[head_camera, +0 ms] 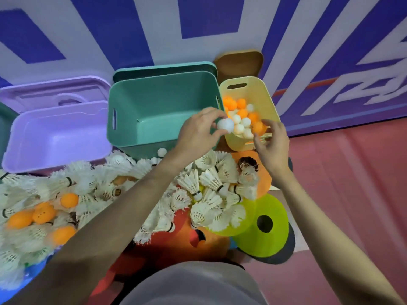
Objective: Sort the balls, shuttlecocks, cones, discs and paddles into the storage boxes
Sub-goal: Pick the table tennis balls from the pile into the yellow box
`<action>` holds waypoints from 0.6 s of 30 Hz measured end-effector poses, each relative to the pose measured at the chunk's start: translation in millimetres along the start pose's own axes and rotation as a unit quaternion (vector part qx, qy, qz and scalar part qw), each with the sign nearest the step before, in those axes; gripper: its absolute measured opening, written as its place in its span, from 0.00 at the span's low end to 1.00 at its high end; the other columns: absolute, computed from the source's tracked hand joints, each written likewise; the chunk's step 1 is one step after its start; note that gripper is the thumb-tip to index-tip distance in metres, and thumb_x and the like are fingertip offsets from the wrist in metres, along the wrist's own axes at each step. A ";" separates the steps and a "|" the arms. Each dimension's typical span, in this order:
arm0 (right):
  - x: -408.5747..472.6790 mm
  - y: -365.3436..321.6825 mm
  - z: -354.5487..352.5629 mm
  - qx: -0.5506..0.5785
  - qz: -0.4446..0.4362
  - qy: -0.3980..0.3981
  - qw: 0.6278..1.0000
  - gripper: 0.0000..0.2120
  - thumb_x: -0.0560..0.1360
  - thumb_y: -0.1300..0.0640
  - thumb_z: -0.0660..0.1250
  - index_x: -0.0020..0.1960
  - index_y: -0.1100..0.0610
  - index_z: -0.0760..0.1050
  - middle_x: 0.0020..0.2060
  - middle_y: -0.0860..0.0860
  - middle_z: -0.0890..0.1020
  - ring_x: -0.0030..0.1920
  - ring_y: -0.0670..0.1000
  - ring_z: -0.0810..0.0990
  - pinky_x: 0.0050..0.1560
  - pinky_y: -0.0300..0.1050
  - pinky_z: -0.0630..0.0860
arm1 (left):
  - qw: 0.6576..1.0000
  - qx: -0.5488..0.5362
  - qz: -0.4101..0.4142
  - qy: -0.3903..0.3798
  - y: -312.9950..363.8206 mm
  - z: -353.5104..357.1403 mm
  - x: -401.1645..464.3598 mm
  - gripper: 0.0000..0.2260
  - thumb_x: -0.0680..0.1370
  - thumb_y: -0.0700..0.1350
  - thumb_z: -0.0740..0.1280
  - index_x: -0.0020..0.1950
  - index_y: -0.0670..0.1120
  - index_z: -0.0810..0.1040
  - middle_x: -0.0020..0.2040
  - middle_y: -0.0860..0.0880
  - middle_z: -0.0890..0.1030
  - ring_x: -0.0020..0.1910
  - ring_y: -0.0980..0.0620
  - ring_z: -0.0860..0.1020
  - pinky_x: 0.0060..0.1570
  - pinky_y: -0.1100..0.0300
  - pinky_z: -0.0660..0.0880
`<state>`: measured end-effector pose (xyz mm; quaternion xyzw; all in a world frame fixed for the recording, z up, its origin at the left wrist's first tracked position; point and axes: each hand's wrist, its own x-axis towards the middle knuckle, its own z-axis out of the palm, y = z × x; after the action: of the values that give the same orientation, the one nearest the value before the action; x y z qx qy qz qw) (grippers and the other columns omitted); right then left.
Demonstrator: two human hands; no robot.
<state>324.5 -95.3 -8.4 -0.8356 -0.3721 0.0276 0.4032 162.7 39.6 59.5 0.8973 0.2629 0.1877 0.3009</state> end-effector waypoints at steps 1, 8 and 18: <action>7.8 2.8 -2.5 -0.005 0.002 -0.005 1.000 0.18 0.75 0.56 0.68 0.63 0.60 0.73 0.56 0.56 0.77 0.55 0.55 0.76 0.52 0.42 0.69 | 1.000 0.013 0.007 -0.006 3.4 7.7 12.4 0.13 0.74 0.47 0.72 0.57 0.47 0.79 0.55 0.51 0.80 0.46 0.52 0.79 0.47 0.50 0.76; 39.2 12.1 -1.4 -0.050 0.050 -0.065 0.995 0.22 0.76 0.55 0.67 0.68 0.59 0.70 0.62 0.58 0.74 0.61 0.58 0.74 0.59 0.55 0.73 | 0.992 0.109 0.026 -0.065 16.0 40.1 66.5 0.18 0.78 0.50 0.67 0.66 0.48 0.74 0.63 0.49 0.76 0.57 0.46 0.77 0.52 0.52 0.72; -12.2 -30.7 18.3 -0.079 -0.027 -0.144 0.986 0.19 0.75 0.60 0.66 0.65 0.62 0.71 0.60 0.59 0.74 0.61 0.59 0.71 0.58 0.50 0.69 | 0.999 0.039 -0.008 -0.019 -16.1 -13.5 -5.6 0.12 0.78 0.45 0.66 0.62 0.47 0.78 0.57 0.51 0.79 0.52 0.54 0.77 0.52 0.52 0.76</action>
<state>290.9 -79.0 -2.6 -0.8418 -0.4498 0.1067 0.2787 145.9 53.2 58.3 0.9096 0.2718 0.1575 0.2719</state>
